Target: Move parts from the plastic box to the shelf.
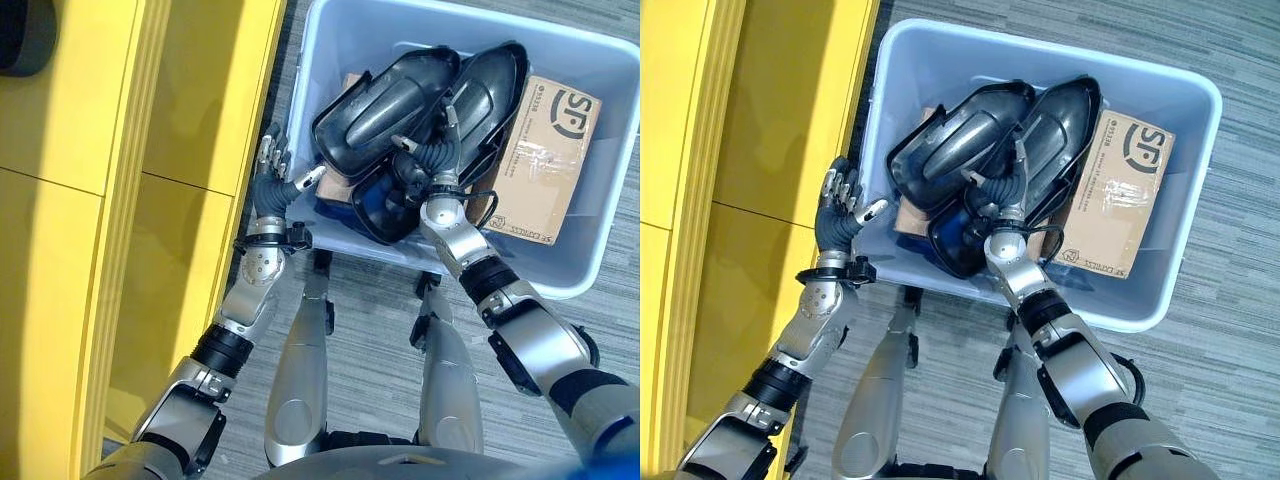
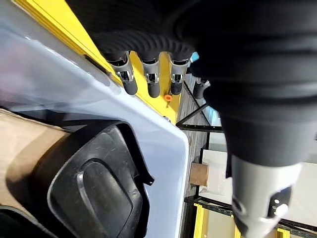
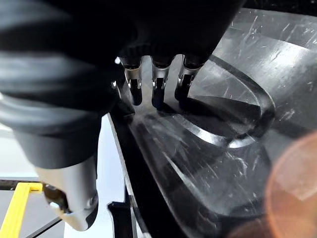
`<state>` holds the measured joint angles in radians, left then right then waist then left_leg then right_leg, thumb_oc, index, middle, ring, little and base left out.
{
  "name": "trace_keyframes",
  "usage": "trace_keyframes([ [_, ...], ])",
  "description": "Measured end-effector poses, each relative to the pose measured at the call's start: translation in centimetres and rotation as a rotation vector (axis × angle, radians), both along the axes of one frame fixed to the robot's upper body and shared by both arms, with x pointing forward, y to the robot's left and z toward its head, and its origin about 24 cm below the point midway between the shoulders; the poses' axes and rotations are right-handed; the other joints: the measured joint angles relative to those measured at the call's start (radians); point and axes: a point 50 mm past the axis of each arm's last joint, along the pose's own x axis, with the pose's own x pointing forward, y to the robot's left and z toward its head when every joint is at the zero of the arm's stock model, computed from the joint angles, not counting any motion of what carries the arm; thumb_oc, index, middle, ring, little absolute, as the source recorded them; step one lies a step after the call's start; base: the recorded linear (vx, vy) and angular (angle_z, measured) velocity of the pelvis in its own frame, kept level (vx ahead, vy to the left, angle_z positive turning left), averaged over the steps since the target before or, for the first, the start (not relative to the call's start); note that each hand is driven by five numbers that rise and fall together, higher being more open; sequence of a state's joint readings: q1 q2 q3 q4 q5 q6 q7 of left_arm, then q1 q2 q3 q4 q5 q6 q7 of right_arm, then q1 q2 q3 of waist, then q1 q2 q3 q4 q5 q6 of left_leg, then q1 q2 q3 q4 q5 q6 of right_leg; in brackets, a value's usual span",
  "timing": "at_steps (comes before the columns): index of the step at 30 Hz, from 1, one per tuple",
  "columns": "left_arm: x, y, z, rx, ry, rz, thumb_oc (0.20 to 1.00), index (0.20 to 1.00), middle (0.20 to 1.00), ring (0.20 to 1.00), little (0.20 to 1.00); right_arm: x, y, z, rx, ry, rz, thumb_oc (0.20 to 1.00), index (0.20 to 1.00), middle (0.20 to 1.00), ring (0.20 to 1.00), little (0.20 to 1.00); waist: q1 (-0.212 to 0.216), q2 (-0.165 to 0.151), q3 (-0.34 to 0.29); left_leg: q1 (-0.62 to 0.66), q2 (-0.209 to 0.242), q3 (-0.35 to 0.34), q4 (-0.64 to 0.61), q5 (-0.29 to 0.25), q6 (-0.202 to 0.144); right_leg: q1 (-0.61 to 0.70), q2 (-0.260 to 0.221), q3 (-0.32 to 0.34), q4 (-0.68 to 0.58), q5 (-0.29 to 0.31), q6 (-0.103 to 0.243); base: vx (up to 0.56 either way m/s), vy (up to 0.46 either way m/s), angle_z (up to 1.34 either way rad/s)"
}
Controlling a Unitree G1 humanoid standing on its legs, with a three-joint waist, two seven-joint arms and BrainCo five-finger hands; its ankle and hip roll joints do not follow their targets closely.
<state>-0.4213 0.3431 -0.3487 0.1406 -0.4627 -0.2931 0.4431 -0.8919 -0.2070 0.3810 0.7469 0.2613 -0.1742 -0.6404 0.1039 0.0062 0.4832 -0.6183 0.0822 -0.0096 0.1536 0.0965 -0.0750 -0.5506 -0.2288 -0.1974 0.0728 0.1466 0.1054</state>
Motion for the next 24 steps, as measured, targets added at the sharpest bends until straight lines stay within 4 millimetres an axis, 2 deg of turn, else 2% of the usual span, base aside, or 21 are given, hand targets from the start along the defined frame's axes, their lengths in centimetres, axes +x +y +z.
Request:
trace_keyframes([
  [9, 0.1, -0.1, 0.4, -0.002, -0.011, 0.004, 1.0, 1.0, 1.0, 1.0, 1.0, 0.3, -0.1, 1.2, 0.03, -0.037, -0.065, 1.0, 1.0, 1.0, 1.0, 1.0, -0.002, -0.005, 0.003, -0.048, -0.004, -0.011, 0.026, 0.0, 0.001, -0.035, -0.004, -0.008, 0.015, 0.001, -0.001, 0.01, 0.016, 0.02],
  [15, 0.3, -0.2, 0.8, -0.011, -0.02, 0.024, 1.0, 1.0, 1.0, 1.0, 1.0, 0.5, -0.1, 1.3, -0.026, -0.041, -0.082, 1.0, 1.0, 1.0, 1.0, 1.0, -0.003, -0.019, 0.011, -0.066, -0.006, -0.017, 0.043, -0.003, 0.005, -0.041, -0.006, -0.011, 0.016, 0.001, -0.002, 0.0, 0.025, 0.02],
  [24, 0.3, 0.4, 0.7, 0.011, -0.019, 0.033, 1.0, 1.0, 1.0, 1.0, 1.0, 1.2, 0.1, 1.9, -0.098, -0.031, -0.095, 1.0, 1.0, 1.0, 1.0, 1.0, -0.004, -0.022, 0.009, -0.094, -0.017, -0.03, 0.064, -0.011, 0.005, -0.053, -0.017, -0.021, 0.019, 0.003, -0.002, 0.01, 0.012, 0.03],
])
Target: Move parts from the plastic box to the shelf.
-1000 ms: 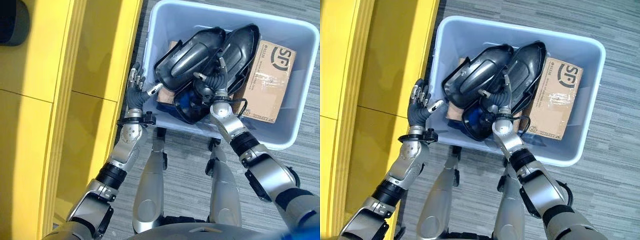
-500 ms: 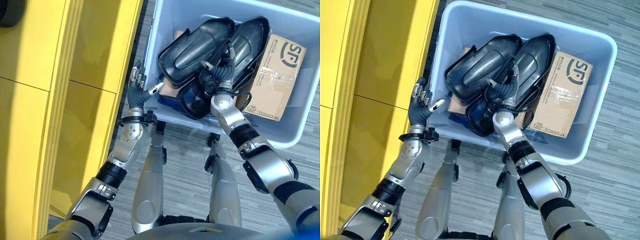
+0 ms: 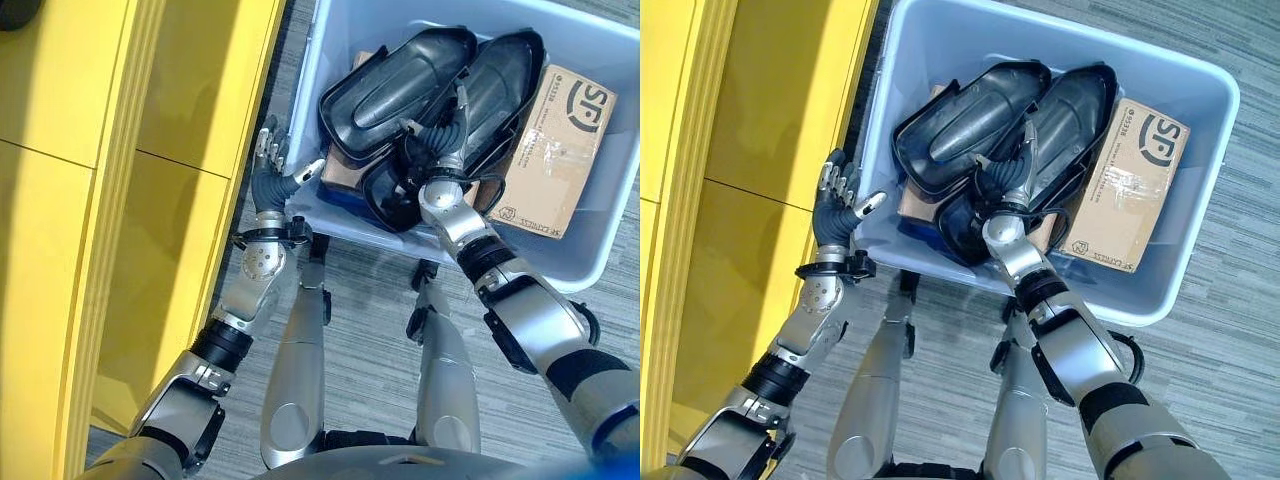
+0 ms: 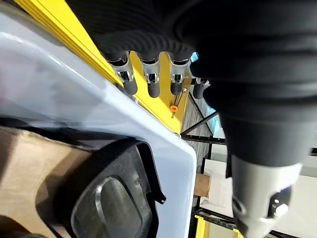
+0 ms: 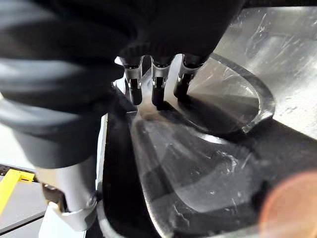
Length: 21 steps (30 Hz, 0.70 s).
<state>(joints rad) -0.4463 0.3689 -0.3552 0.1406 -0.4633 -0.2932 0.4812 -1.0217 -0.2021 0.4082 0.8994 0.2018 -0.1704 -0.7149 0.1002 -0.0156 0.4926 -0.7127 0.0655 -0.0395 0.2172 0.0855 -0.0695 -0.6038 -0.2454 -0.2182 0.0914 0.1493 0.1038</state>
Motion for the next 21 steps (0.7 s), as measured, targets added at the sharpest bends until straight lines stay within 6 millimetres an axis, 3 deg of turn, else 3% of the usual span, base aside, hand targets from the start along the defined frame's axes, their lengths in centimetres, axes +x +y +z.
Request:
trace_keyframes([
  [8, 0.0, 0.1, 0.0, -0.021, 0.004, -0.004, 1.0, 1.0, 1.0, 1.0, 1.0, -0.3, 0.9, -0.6, -0.123, 0.017, 0.034, 1.0, 1.0, 1.0, 1.0, 1.0, -0.003, 0.001, -0.003, 0.001, 0.004, -0.001, 0.0, 0.001, -0.003, 0.0, 0.001, -0.002, 0.001, 0.002, 0.0, 0.0, 0.0, 0.0],
  [16, 0.0, -0.2, 0.1, -0.04, -0.001, -0.008, 1.0, 1.0, 1.0, 1.0, 1.0, -1.5, 4.5, -2.4, -0.488, 0.026, 0.267, 1.0, 1.0, 1.0, 1.0, 1.0, 0.003, 0.02, -0.014, 0.004, 0.003, -0.001, -0.001, 0.004, -0.005, 0.0, 0.001, -0.004, 0.008, 0.002, -0.002, 0.0, 0.002, 0.02],
  [21, -0.1, -0.2, -0.3, -0.049, 0.012, -0.006, 1.0, 1.0, 1.0, 1.0, 1.0, -2.2, 6.7, -3.4, -0.524, 0.047, 0.357, 1.0, 1.0, 1.0, 1.0, 1.0, 0.023, 0.035, -0.027, 0.003, 0.001, -0.002, 0.0, 0.003, -0.005, 0.0, -0.001, -0.005, 0.013, -0.002, -0.001, 0.0, 0.003, 0.02],
])
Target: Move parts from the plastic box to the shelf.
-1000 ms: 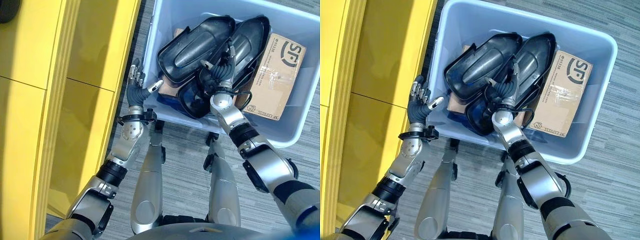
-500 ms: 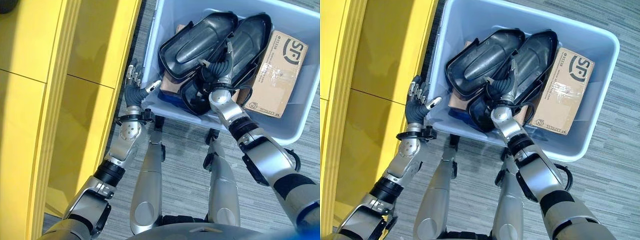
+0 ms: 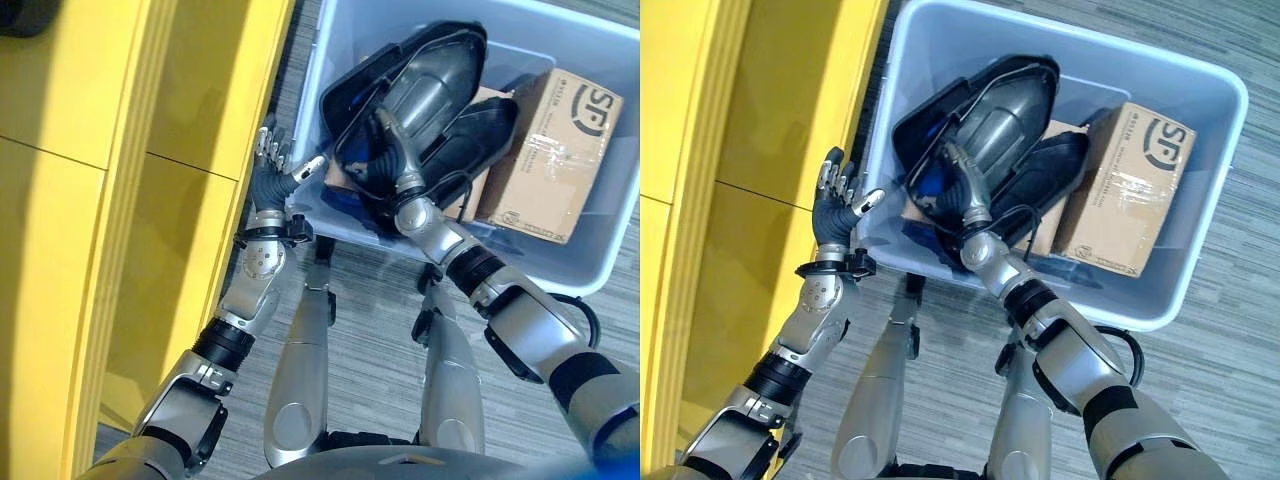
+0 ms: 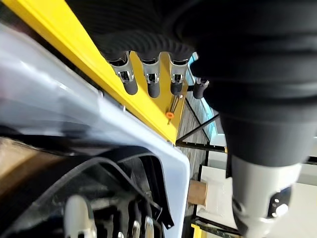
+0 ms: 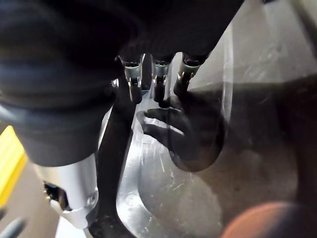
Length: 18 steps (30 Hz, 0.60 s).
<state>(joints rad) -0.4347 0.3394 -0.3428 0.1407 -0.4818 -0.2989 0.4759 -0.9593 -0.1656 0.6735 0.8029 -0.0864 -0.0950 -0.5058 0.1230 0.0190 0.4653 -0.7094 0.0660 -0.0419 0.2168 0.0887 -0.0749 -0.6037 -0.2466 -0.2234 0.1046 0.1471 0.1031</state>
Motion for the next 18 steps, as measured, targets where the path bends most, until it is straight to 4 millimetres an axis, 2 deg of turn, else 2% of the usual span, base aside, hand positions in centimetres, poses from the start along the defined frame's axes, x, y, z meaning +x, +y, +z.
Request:
trace_keyframes([
  [12, 0.0, -0.2, 0.1, 0.004, -0.006, -0.013, 1.0, 1.0, 1.0, 1.0, 1.0, -0.7, 0.9, 0.2, -0.04, 0.001, 0.089, 1.0, 1.0, 1.0, 1.0, 1.0, -0.019, -0.012, -0.002, -0.005, 0.0, -0.001, 0.009, 0.0, 0.008, 0.0, 0.001, -0.001, 0.003, -0.001, 0.002, 0.0, 0.0, 0.0],
  [16, 0.1, -0.2, 0.4, 0.004, -0.014, -0.009, 1.0, 1.0, 1.0, 1.0, 1.0, -0.9, 0.3, 0.9, -0.048, -0.014, 0.099, 1.0, 1.0, 1.0, 1.0, 1.0, -0.022, -0.031, 0.005, -0.006, 0.0, -0.001, 0.011, 0.0, 0.009, 0.0, 0.001, -0.003, 0.002, -0.001, 0.002, 0.0, 0.0, 0.0],
  [18, 0.2, 0.1, 0.6, -0.002, -0.018, 0.01, 1.0, 1.0, 1.0, 1.0, 1.0, -1.5, -0.6, 0.9, -0.01, -0.024, 0.096, 1.0, 1.0, 1.0, 1.0, 1.0, -0.027, -0.058, 0.018, -0.007, 0.0, 0.001, 0.011, -0.002, 0.01, -0.002, 0.001, -0.001, 0.001, -0.001, 0.002, 0.0, 0.003, -0.02],
])
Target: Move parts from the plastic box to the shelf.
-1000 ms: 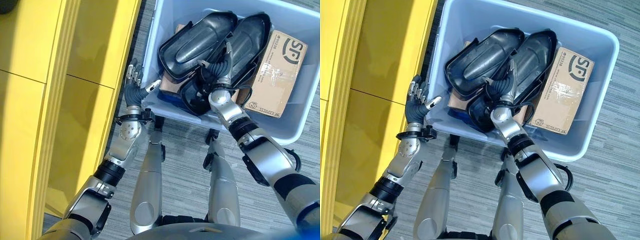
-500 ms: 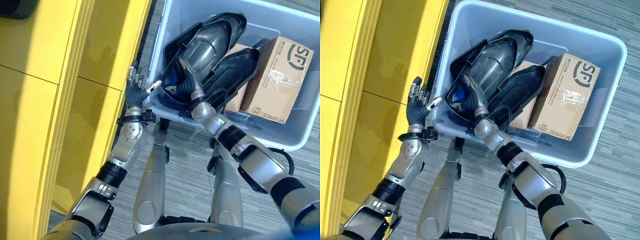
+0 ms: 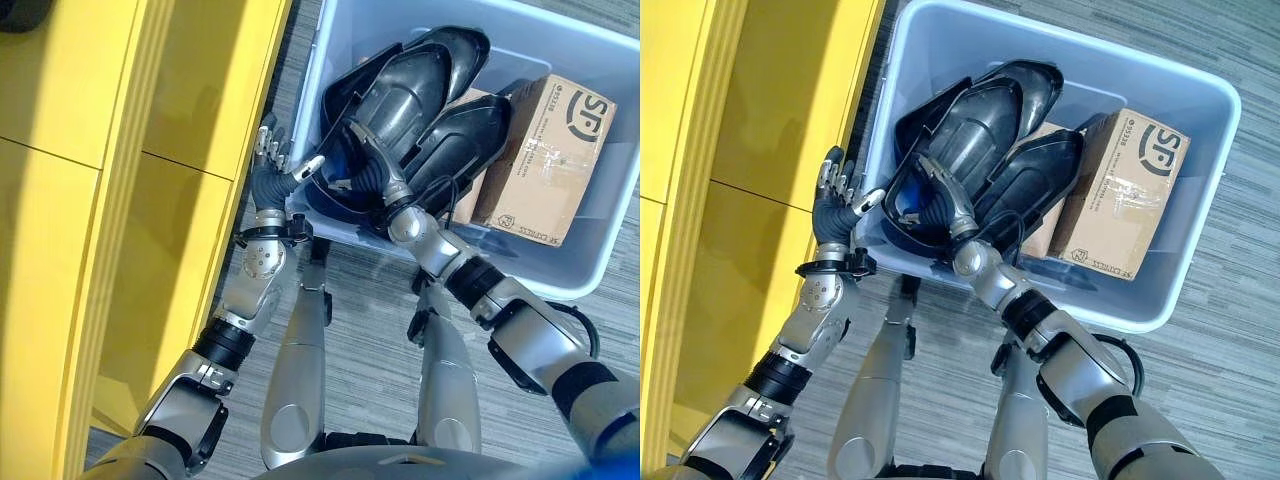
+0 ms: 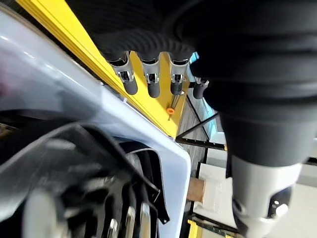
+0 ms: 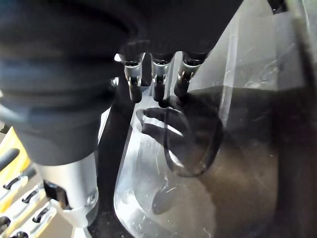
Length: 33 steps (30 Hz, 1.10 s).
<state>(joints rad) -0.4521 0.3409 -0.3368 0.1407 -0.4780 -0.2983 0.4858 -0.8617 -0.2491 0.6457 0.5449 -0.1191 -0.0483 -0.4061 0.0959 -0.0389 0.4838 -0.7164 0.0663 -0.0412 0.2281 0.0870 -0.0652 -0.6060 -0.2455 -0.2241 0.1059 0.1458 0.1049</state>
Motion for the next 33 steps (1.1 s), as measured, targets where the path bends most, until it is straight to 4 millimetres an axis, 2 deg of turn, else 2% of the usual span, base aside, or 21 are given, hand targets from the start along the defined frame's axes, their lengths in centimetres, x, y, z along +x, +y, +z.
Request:
trace_keyframes([
  [2, 0.0, 1.0, 0.2, -0.001, -0.009, 0.059, 1.0, 1.0, 1.0, 1.0, 1.0, -1.6, -1.4, 2.1, 0.183, -0.093, -0.003, 1.0, 1.0, 1.0, 1.0, 1.0, -0.026, -0.041, 0.021, -0.001, 0.0, 0.006, 0.003, -0.004, 0.002, -0.005, 0.0, 0.007, 0.0, 0.001, 0.0, -0.01, -0.004, -0.05],
  [8, 0.0, 1.6, 0.4, 0.025, -0.018, 0.092, 1.0, 1.0, 1.0, 1.0, 1.0, -2.5, -3.5, 3.9, 0.335, -0.193, -0.068, 1.0, 1.0, 1.0, 1.0, 1.0, -0.036, -0.045, 0.023, -0.006, 0.002, 0.014, 0.006, -0.008, 0.003, -0.012, 0.001, 0.014, 0.0, 0.001, 0.001, 0.0, -0.005, -0.02],
  [15, -0.4, 1.8, 0.3, 0.049, -0.023, 0.102, 1.0, 1.0, 1.0, 1.0, 1.0, -4.5, -4.2, 5.2, 0.468, -0.285, -0.055, 1.0, 1.0, 1.0, 1.0, 1.0, -0.051, -0.047, 0.024, -0.005, 0.003, 0.027, 0.02, -0.021, 0.007, -0.013, 0.0, 0.021, -0.001, 0.006, 0.009, 0.0, -0.001, -0.03],
  [19, -0.6, 2.1, 0.5, 0.04, -0.035, 0.114, 1.0, 1.0, 1.0, 1.0, 1.0, -4.7, -4.3, 4.9, 0.486, -0.284, -0.066, 1.0, 1.0, 1.0, 1.0, 1.0, -0.054, -0.058, 0.03, -0.006, 0.004, 0.03, 0.023, -0.025, 0.007, -0.013, 0.0, 0.022, -0.001, 0.006, 0.009, 0.0, -0.001, -0.02],
  [27, -0.7, 2.2, 0.6, 0.037, -0.039, 0.132, 1.0, 1.0, 1.0, 1.0, 1.0, -4.8, -4.3, 4.7, 0.522, -0.291, -0.099, 1.0, 1.0, 1.0, 1.0, 1.0, -0.055, -0.06, 0.031, -0.016, 0.003, 0.028, 0.036, -0.033, 0.009, -0.014, 0.0, 0.021, -0.004, 0.006, 0.009, 0.0, 0.0, 0.0],
  [33, -0.8, 2.3, 0.5, 0.031, -0.035, 0.15, 1.0, 1.0, 1.0, 1.0, 1.0, -4.9, -5.3, 3.4, 0.544, -0.272, -0.175, 1.0, 1.0, 1.0, 1.0, 1.0, -0.064, -0.06, 0.031, -0.018, 0.002, 0.028, 0.038, -0.034, 0.01, -0.014, -0.001, 0.021, -0.004, 0.006, 0.009, 0.0, 0.0, 0.0],
])
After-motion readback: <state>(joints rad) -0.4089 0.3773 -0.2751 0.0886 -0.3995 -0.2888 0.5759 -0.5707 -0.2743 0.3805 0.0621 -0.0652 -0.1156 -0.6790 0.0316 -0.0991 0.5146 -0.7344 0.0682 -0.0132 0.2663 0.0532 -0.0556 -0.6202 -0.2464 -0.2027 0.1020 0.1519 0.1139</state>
